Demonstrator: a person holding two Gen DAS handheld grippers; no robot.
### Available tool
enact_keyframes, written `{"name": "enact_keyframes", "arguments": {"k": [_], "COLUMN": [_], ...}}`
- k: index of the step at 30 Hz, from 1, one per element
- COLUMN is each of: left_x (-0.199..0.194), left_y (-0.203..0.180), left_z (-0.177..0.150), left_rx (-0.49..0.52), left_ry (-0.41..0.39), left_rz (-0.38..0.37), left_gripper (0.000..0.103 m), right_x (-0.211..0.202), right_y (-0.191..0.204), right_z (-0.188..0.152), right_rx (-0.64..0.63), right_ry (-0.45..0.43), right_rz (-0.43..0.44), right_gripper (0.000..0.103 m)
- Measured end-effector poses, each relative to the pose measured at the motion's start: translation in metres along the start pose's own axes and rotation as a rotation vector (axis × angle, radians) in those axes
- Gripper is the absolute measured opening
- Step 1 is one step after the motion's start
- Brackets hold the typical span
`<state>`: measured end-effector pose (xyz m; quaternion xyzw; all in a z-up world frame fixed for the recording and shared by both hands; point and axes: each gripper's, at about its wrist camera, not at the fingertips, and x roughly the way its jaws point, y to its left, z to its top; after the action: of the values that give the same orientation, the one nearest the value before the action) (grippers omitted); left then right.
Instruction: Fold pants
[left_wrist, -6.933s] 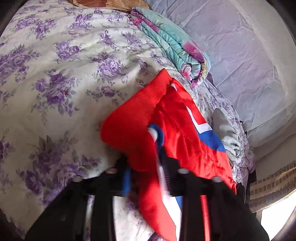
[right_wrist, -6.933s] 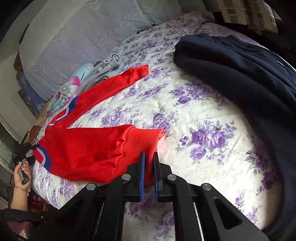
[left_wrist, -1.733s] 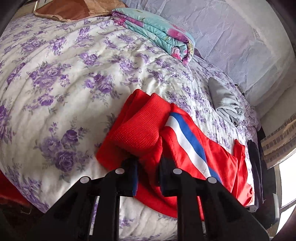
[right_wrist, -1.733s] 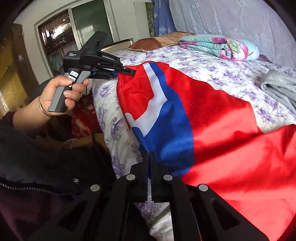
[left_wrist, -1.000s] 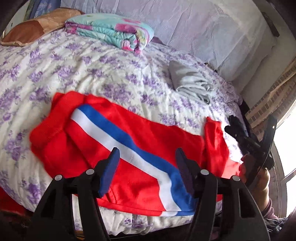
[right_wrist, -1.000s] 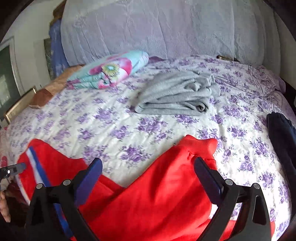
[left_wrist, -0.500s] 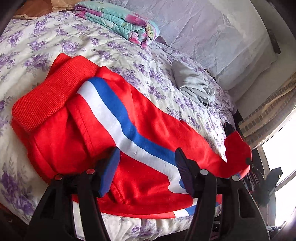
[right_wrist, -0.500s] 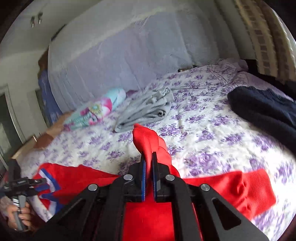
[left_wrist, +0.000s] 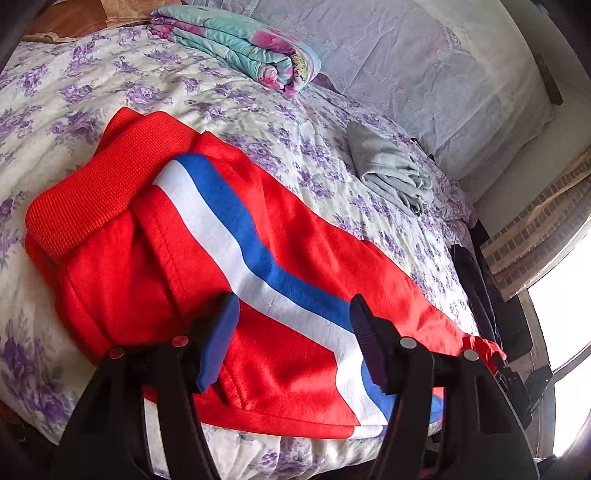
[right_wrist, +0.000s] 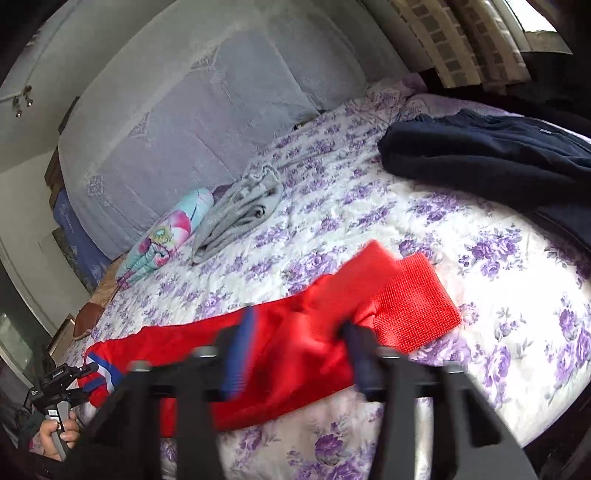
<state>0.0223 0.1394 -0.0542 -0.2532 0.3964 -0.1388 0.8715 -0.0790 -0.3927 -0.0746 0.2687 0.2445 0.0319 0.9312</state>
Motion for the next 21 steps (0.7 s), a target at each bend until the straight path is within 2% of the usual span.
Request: {"name": "enact_keyframes", "arguments": {"k": [1, 4, 9, 10, 11, 12, 14, 16, 18, 21], "left_x": [0.0, 0.0, -0.005, -0.006, -0.006, -0.006, -0.006, -0.006, -0.006, -0.005], "left_y": [0.0, 0.001, 0.007, 0.007, 0.006, 0.005, 0.002, 0.0, -0.001, -0.003], "left_z": [0.0, 0.001, 0.004, 0.004, 0.002, 0.0, -0.004, -0.006, -0.005, -0.003], "left_rx": [-0.002, -0.009, -0.073, -0.08, -0.078, -0.07, -0.045, -0.029, -0.021, -0.015], "left_ry": [0.0, -0.001, -0.023, -0.027, -0.031, -0.038, -0.048, -0.052, -0.046, -0.036], "left_rz": [0.0, -0.003, -0.03, -0.035, -0.033, -0.023, -0.006, 0.004, 0.011, 0.021], "left_gripper": [0.061, 0.061, 0.061, 0.061, 0.061, 0.061, 0.061, 0.061, 0.061, 0.061], "right_x": [0.002, -0.01, -0.062, -0.071, -0.071, -0.06, -0.023, 0.0, 0.002, -0.004], "right_y": [-0.004, 0.003, 0.037, 0.039, 0.035, 0.025, -0.013, -0.043, -0.053, -0.05], "right_z": [0.003, 0.017, 0.064, 0.064, 0.061, 0.054, 0.03, 0.0, -0.016, -0.017], "right_rx": [0.022, 0.003, -0.093, -0.128, -0.143, -0.121, 0.0, 0.073, 0.086, 0.078], "right_ry": [0.022, -0.007, -0.239, -0.282, -0.284, -0.242, -0.084, 0.029, 0.037, 0.004], "right_rz": [0.018, 0.111, 0.383, 0.387, 0.358, 0.325, 0.227, 0.142, 0.13, 0.132], "right_gripper": [0.015, 0.015, 0.015, 0.015, 0.015, 0.015, 0.015, 0.014, 0.014, 0.014]}}
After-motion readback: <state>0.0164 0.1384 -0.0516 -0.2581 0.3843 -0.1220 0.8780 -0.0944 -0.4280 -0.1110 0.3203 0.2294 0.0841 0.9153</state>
